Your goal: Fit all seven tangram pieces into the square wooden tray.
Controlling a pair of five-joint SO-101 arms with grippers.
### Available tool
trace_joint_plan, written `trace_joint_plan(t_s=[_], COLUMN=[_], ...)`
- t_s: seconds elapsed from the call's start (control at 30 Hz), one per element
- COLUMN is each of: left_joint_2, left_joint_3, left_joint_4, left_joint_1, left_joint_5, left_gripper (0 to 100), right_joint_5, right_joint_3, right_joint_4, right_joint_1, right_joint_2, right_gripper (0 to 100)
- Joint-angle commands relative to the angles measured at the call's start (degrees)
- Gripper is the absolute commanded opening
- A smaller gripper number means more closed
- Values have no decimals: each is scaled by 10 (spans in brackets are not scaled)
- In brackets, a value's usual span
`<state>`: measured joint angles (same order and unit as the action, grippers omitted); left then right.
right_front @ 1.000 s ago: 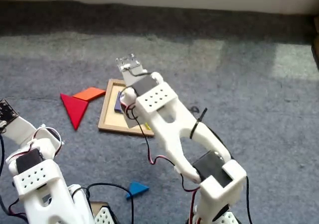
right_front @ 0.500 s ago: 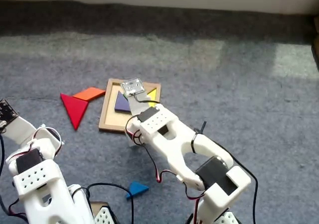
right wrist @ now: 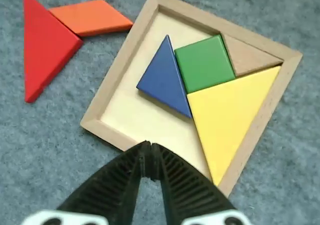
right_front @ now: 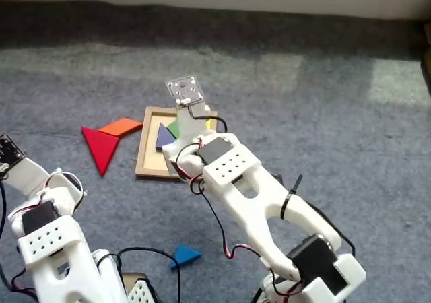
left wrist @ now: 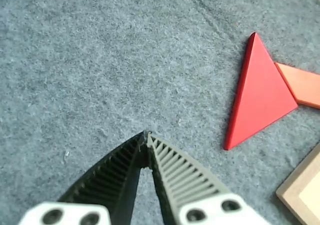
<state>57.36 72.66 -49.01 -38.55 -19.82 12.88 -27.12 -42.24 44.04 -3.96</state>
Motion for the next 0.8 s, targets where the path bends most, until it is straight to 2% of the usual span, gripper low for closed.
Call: trace_joint_plan(t_s=[0.0, 0.13, 0.27, 0.37, 0.57, 0.77], left_joint_2=[8, 8, 8, 8, 8, 8], left_joint_3=[-27, -26, -26, -26, -26, -26], left_joint_4=[11, 11, 11, 11, 11, 11], left_joint_1=[2, 2, 2, 2, 3, 3], left_joint_5=[-7, -6, -6, -6, -6, -6], left_gripper=[5, 5, 5, 5, 5, 5], right_joint_5=[0, 0, -1, -34, -72, -85], right_joint_3=[6, 7, 2, 0, -9, -15], right_joint_4=[22, 21, 20, 15, -93, -101], right_joint_1=[-6, -13, -46, -76, -116, -149], right_joint_2=[57, 124, 129, 128, 127, 127], right_gripper=[5, 5, 5, 5, 5, 5])
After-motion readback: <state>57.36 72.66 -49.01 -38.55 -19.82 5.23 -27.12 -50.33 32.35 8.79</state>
